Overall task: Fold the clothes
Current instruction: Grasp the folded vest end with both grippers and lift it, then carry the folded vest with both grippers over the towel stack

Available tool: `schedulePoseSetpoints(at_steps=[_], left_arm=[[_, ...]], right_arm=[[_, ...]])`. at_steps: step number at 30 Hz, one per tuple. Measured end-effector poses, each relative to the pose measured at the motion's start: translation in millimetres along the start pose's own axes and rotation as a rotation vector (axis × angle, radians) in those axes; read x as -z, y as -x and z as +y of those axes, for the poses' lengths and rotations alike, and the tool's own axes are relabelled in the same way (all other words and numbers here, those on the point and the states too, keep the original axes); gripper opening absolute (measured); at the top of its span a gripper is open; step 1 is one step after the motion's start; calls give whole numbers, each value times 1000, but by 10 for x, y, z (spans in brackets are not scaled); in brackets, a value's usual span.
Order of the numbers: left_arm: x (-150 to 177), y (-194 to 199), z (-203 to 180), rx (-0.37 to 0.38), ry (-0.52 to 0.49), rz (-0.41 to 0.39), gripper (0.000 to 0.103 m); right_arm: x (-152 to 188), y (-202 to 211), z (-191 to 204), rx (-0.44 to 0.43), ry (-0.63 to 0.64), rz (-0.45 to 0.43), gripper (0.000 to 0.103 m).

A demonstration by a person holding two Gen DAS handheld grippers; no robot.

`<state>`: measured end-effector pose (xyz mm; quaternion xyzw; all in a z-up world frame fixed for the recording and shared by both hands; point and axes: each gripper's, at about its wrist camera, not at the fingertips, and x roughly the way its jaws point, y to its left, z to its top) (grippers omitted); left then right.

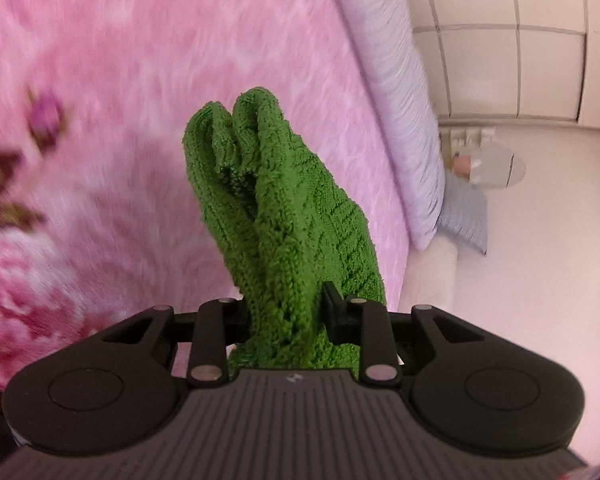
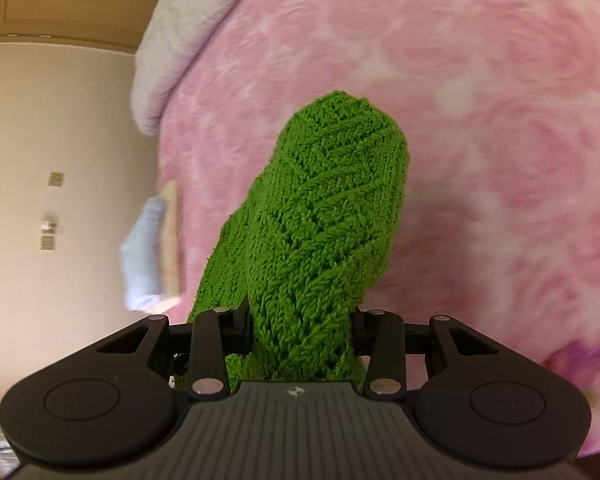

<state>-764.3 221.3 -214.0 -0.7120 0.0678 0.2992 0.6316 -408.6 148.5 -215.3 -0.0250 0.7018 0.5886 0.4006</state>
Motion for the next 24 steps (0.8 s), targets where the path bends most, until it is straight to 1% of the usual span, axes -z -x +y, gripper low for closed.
schedulePoseSetpoints(at_steps=[4,7,10,13,16,20,24], left_arm=[[-239,566,-70,-3,17,-92,25],[-511,1036,-50,-14,14,-161,25],[-909,1594,87,-15,-7,-207,25],[-1466,2139,239,-17,-51,-223,25],[-2083,2633,424,-28,-78,-223,25],[-2937,3141,600,-45,-120,-195,25],[-3715,3537,736,-47,-182,-177,25]], right_arm=[[-72,-272,607,-44,51,44,39],[-38,-643,1082,-70,87,74,40],[76,-1117,1582,-102,120,87,40],[246,-1615,2097,-135,147,74,40],[381,-2205,2626,-153,137,58,40],[476,-2943,3280,-148,124,21,40],[434,-3561,3763,-164,119,-23,40]])
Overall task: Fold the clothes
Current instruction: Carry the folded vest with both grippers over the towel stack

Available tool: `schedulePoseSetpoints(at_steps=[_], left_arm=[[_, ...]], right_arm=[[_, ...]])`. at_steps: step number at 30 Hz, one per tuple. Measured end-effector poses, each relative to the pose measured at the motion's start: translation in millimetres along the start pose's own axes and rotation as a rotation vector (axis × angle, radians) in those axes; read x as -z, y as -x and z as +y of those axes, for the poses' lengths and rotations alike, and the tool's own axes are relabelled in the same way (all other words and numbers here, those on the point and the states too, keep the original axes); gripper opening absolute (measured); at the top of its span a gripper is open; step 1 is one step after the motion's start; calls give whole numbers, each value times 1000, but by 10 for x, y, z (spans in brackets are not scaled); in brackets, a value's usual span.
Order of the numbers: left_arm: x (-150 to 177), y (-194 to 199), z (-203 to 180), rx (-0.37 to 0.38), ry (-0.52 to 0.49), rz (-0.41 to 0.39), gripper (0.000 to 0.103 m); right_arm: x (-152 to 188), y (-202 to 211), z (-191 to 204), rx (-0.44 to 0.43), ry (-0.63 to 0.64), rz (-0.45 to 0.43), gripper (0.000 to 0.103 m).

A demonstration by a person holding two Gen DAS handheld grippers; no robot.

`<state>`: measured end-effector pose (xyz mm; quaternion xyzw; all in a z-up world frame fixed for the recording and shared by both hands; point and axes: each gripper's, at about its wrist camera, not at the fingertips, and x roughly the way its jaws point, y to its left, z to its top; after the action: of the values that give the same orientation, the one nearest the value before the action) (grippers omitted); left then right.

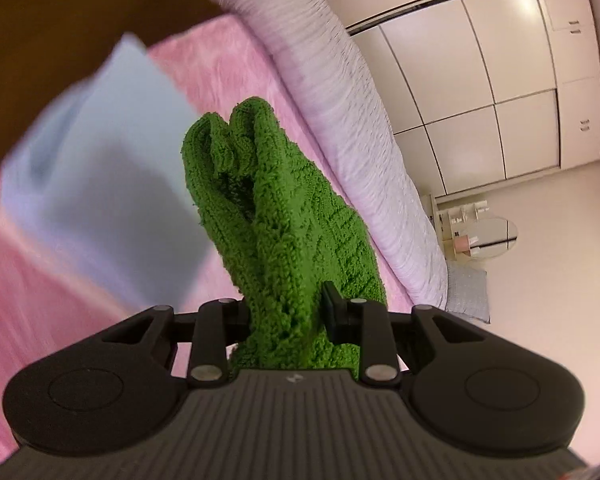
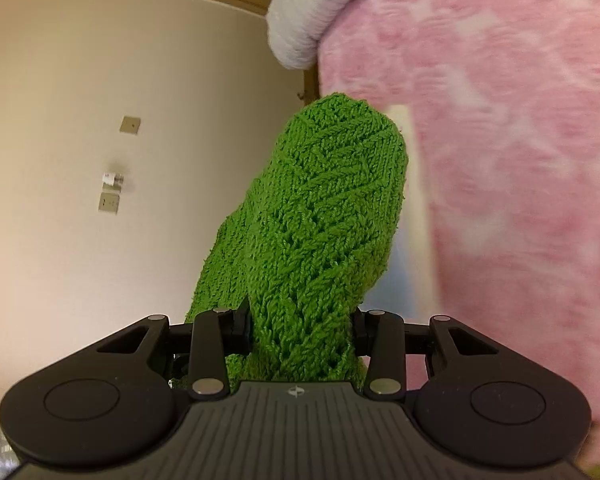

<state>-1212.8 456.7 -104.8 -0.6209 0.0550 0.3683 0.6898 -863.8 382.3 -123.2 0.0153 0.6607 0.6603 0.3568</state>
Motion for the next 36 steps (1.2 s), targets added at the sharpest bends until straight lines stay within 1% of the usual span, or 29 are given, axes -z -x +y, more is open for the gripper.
schedulePoseSetpoints(at_steps=[4,7,10,15,17,20,21,22,23,25,27,28,30,32,33,34,36], left_arm=[[-550,22,348,-2,-25,13,25],[-824,-136,500,1,-20,20,25],[-971,-258,710,9,-17,31,25],[-1108,-533,983,25,-23,47,26],[-1125,-647,1093,10,-27,56,26],[-1077,-745,1293,-51,-36,71,28],[-1062,-744,1347,-59,-31,69,29],[-1050,-736,1394,-66,-25,66,31],[-1049,-703,1408,-72,-19,60,34],[-1071,-609,1376,-106,-27,47,35],[-1098,-453,1286,-157,-61,23,32],[-1100,-343,1214,-185,-86,1,32],[-1057,-110,1019,-225,-160,-26,31],[-983,55,803,-258,-252,-34,30],[-929,85,694,-264,-304,-23,29],[-855,88,581,-269,-367,-4,30],[-723,8,444,-271,-469,36,30]], right_arm=[[-173,-596,161,18,21,-34,40],[-327,-948,186,43,32,-45,40],[-450,-1188,146,65,35,-54,40],[-627,-1463,-8,99,33,-64,40],[-695,-1567,-89,116,42,-56,41],[-753,-1774,-248,193,36,-8,46],[-743,-1827,-284,215,28,7,53],[-728,-1873,-312,235,23,19,62],[-710,-1886,-298,243,35,18,63],[-688,-1854,-204,277,77,7,71],[-682,-1766,-88,333,116,-8,71],[-668,-1690,-22,361,141,-22,71],[-589,-1509,133,406,209,-54,72],[-478,-1340,292,450,284,-72,64],[-426,-1302,366,474,318,-62,51],[-350,-1292,433,504,358,-41,33],[-191,-1317,530,545,424,-11,19]])
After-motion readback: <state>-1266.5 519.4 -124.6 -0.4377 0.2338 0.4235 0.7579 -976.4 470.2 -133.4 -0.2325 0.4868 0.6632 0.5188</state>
